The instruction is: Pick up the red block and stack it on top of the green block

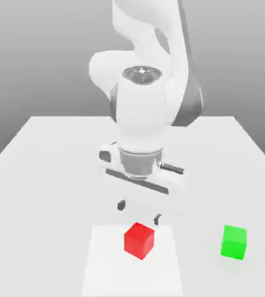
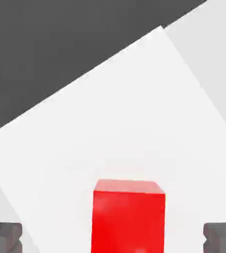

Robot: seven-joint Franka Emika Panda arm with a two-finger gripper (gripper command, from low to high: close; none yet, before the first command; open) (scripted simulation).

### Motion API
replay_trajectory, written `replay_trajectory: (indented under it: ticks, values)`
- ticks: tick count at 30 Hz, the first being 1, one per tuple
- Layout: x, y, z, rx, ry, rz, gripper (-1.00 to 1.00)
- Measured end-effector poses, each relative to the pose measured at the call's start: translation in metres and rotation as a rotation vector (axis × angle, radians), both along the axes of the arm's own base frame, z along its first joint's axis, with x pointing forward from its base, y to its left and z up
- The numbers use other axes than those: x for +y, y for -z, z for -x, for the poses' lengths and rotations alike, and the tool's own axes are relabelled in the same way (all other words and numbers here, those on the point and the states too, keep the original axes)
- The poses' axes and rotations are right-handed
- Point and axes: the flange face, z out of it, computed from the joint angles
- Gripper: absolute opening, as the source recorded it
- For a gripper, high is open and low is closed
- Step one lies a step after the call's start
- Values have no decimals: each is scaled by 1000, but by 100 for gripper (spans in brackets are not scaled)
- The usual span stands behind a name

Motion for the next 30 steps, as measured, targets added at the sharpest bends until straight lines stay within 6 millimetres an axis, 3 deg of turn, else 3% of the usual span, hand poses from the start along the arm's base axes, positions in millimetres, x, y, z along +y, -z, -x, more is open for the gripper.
replay_trajectory:
  ticks: [4,5,12,18,19,21,24,26,27,30]
  values:
    - [1,40,2,6,4,-1,0]
    - [0,48,3,6,4,-1,-100]
    - [1,49,3,5,4,-1,-100]
    - [1,-3,2,4,2,1,-100]
    - [13,-10,1,5,-34,1,-100]
    - [55,-21,-6,5,-158,1,-100]
    - [138,-35,-3,5,-388,2,-100]
    - [202,-44,12,5,-564,2,-100]
    - [219,-40,17,4,-611,3,-100]
    - [221,-13,12,3,-613,3,-100]
